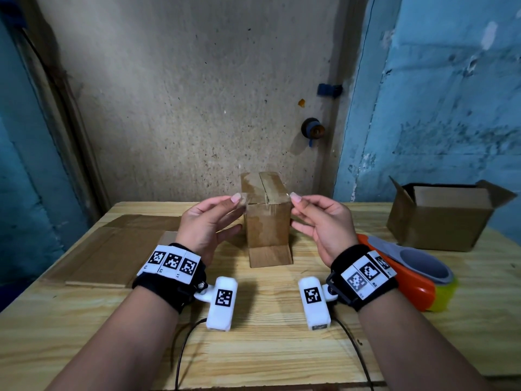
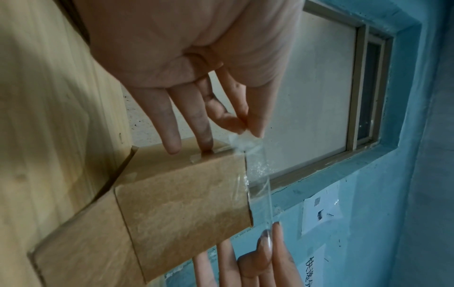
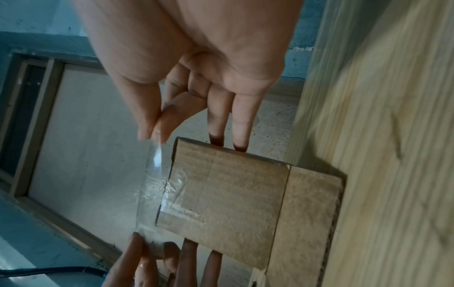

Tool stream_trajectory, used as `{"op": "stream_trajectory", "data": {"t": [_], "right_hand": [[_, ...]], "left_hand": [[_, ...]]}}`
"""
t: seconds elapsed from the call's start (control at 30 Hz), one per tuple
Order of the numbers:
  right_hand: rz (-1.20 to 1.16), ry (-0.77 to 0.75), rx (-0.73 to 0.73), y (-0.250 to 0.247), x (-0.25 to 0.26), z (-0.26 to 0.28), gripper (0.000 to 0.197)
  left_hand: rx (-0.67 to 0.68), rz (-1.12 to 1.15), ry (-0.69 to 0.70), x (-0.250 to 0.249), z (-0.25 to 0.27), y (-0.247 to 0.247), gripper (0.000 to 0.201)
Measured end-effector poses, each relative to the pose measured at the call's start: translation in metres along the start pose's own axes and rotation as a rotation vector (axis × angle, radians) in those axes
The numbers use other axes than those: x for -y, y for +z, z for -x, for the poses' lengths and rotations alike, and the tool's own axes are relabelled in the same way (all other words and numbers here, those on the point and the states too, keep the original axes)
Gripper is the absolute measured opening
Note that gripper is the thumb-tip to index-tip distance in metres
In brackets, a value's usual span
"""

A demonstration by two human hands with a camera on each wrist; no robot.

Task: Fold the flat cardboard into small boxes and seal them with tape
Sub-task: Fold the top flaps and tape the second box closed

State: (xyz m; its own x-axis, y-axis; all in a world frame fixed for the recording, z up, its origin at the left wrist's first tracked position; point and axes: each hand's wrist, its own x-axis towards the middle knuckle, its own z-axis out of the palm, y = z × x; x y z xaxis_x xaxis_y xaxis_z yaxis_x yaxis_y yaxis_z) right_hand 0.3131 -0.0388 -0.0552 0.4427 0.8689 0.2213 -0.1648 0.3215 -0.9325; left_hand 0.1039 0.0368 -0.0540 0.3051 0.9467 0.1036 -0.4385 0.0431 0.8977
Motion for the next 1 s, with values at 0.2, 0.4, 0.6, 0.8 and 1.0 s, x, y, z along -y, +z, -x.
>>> {"op": "stream_trajectory", "data": {"t": [0.2, 0.4, 0.6, 0.8, 1.0], "right_hand": [[-0.004, 0.039, 0.023, -0.0003, 0.0026, 0.0013, 0.031], [0.008, 0.062, 0.023, 0.0007, 0.0029, 0.0021, 0.04], [0.01, 0.072, 0.022, 0.0007, 0.0024, 0.0016, 0.035], [0.009, 0.08, 0.009, 0.0014, 0.0027, 0.0022, 0.037], [0.003, 0.097, 0.002, 0.0009, 0.002, 0.001, 0.022]], "left_hand": [[0.0, 0.006, -0.007, 0.0013, -0.0007, -0.0004, 0.013], [-0.001, 0.049, -0.057, 0.0001, -0.0021, -0.0007, 0.02], [-0.006, 0.039, -0.053, 0.002, -0.0035, -0.0003, 0.013], [-0.021, 0.014, -0.079, 0.0052, -0.006, -0.002, 0.013], [-0.025, 0.01, -0.072, 0.0059, -0.0054, -0.002, 0.028]]}}
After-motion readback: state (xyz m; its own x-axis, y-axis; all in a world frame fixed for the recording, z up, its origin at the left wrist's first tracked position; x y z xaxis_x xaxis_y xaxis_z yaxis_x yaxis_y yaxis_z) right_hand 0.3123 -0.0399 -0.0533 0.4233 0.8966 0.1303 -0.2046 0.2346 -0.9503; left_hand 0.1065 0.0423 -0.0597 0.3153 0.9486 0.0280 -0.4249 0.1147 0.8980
